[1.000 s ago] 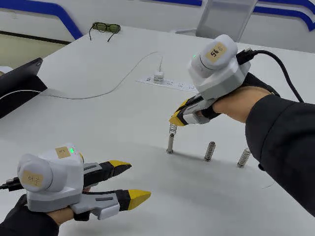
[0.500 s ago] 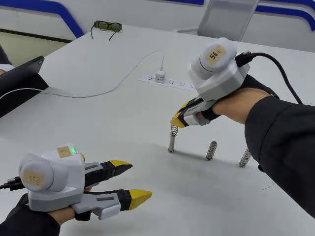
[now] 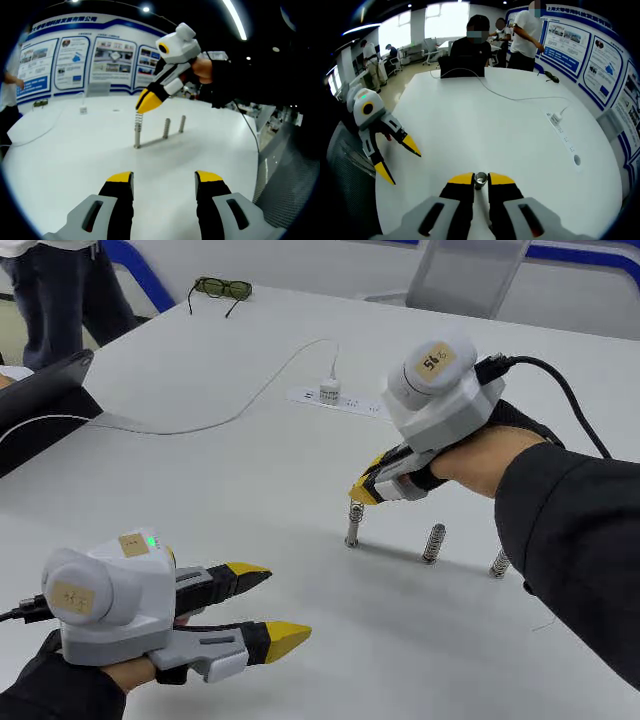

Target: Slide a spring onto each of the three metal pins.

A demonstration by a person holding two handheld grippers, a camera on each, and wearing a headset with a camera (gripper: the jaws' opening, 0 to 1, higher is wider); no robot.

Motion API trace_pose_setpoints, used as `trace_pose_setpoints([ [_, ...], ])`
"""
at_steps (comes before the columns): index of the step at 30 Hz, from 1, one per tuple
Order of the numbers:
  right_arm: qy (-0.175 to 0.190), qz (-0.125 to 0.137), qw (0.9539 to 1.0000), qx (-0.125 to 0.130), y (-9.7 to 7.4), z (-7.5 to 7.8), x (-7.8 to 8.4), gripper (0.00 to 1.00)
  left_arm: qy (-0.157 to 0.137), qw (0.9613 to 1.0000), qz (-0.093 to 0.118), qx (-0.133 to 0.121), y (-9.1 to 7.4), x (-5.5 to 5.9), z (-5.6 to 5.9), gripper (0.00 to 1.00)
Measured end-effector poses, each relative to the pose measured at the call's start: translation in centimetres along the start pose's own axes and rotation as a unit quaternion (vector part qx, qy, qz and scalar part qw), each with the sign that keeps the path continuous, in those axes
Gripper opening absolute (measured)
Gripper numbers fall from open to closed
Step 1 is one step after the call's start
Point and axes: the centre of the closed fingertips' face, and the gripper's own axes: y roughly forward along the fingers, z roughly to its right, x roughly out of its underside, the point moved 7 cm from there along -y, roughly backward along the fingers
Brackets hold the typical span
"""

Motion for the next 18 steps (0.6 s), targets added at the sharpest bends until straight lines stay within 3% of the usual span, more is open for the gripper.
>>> trace_pose_setpoints([
  [18,0.014,-0.01,0.9998,-0.004,1.4,-0.2,1.2,0.12,0.0,1.0,-0.004,0.001,0.1,0.1,0.1,0.5],
])
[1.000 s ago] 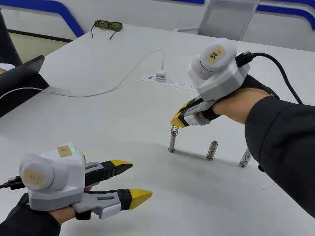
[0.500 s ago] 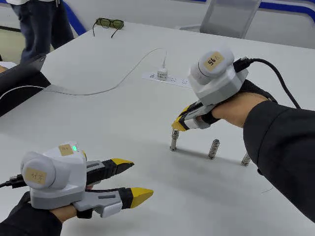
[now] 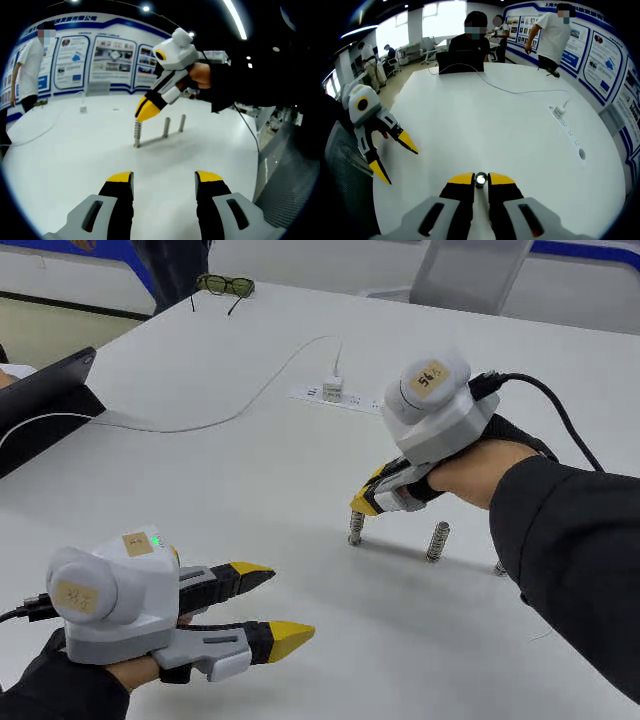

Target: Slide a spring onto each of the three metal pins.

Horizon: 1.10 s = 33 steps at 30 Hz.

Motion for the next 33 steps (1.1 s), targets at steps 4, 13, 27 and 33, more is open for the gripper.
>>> trace_pose_setpoints([
  [4,0.003,-0.002,1.0,-0.001,0.2,0.0,0.3,0.12,0.0,1.0,0.0,0.0,0.0,0.0,0.1,0.5],
  [13,0.007,-0.004,1.0,-0.001,0.6,0.1,0.6,0.12,0.001,1.0,-0.003,0.001,0.1,0.0,0.1,0.5],
  [27,0.011,-0.012,0.9999,-0.003,1.2,0.0,1.2,0.12,0.0,1.0,-0.005,0.003,0.1,0.1,0.1,0.5],
  [33,0.012,-0.009,0.9999,-0.002,1.3,-0.1,1.2,0.12,0.0,1.0,-0.005,0.003,0.1,0.1,0.1,0.5],
])
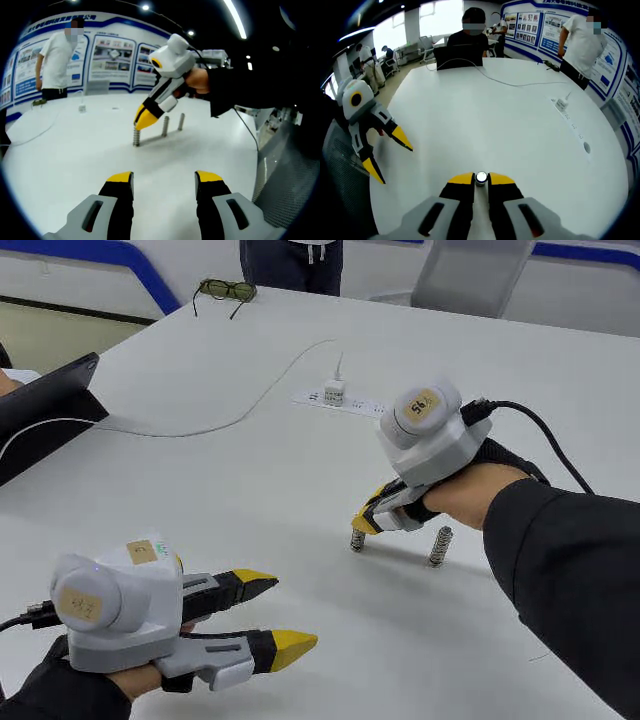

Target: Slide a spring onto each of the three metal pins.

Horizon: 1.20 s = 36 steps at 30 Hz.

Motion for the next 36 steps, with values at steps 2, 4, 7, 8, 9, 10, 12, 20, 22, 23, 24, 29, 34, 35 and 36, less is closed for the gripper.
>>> trace_pose_setpoints([
  [2,-0.001,0.001,1.0,0.0,0.0,0.0,0.0,0.12,0.0,1.0,0.0,0.0,0.0,0.0,0.0,0.5],
  [4,-0.001,0.002,1.0,0.0,0.0,0.0,0.1,0.12,0.0,1.0,0.0,0.0,0.0,0.0,0.0,0.5],
  [7,-0.003,0.004,1.0,0.001,0.0,0.0,0.1,0.12,0.0,1.0,0.0,0.0,0.0,0.0,0.0,0.5],
  [8,-0.004,0.004,1.0,0.001,0.0,0.0,0.1,0.12,0.0,1.0,0.0,0.0,0.0,0.0,0.0,0.5],
  [9,-0.005,0.005,1.0,0.002,0.0,0.0,0.1,0.12,0.0,1.0,0.0,0.0,0.0,0.0,0.0,0.5],
  [10,-0.006,0.005,1.0,0.002,0.0,0.0,0.1,0.12,0.0,1.0,0.0,0.0,0.0,0.0,0.0,0.5],
  [12,-0.009,0.004,0.9999,0.003,0.0,-0.1,0.2,0.12,-0.001,1.0,0.001,-0.001,0.0,0.0,0.0,0.5],
  [20,-0.012,0.013,0.9998,0.008,-0.3,0.1,0.3,0.16,0.0,1.0,0.0,-0.001,0.0,0.0,0.1,0.5],
  [22,-0.011,0.013,0.9998,0.01,-0.4,0.3,0.4,0.17,0.0,1.0,0.0,-0.001,0.0,0.0,0.1,0.5],
  [23,-0.011,0.014,0.9998,0.01,-0.4,0.3,0.5,0.18,-0.001,1.0,0.0,-0.001,0.0,0.0,0.1,0.5],
  [24,-0.01,0.015,0.9998,0.011,-0.5,0.3,0.6,0.18,0.0,1.0,0.0,-0.001,0.0,0.0,0.1,0.5],
  [29,-0.014,0.02,0.9996,0.015,-0.9,0.0,0.7,0.22,0.0,1.0,-0.001,0.0,0.0,-0.1,0.2,0.5],
  [34,-0.015,0.023,0.9995,0.018,-1.2,-0.1,1.0,0.24,0.001,1.0,-0.001,0.0,0.0,-0.1,0.2,0.5],
  [35,-0.015,0.023,0.9995,0.018,-1.2,-0.2,1.1,0.25,0.001,1.0,0.0,0.0,0.0,-0.1,0.2,0.5],
  [36,-0.015,0.023,0.9995,0.019,-1.4,-0.3,1.2,0.25,0.001,1.0,0.0,0.0,0.0,-0.1,0.2,0.5],
])
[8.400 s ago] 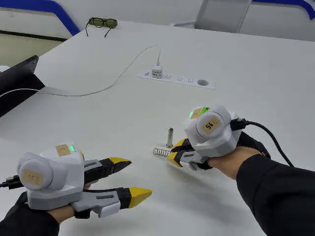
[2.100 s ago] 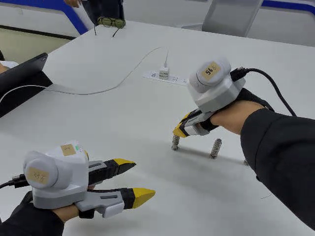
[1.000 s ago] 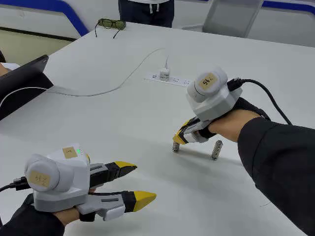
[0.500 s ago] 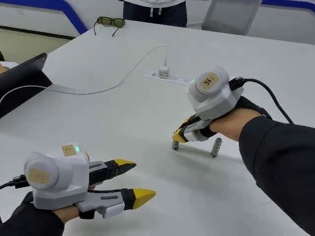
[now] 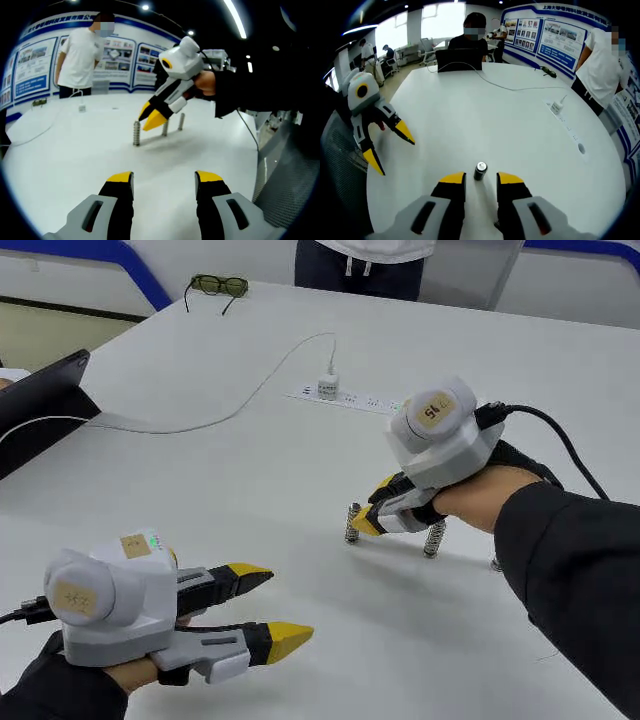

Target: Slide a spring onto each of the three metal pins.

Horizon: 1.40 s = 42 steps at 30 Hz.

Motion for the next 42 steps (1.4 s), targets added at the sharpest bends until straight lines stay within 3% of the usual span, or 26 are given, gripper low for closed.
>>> trace_pose_setpoints([
  [14,-0.001,0.016,0.9998,0.007,-1.6,-0.8,0.6,0.28,0.002,1.0,-0.001,0.002,0.0,0.0,0.0,0.5],
  [42,0.013,0.059,0.9981,0.013,-5.4,-4.2,2.3,0.3,0.007,1.0,0.001,0.004,0.0,-0.4,0.3,0.51],
])
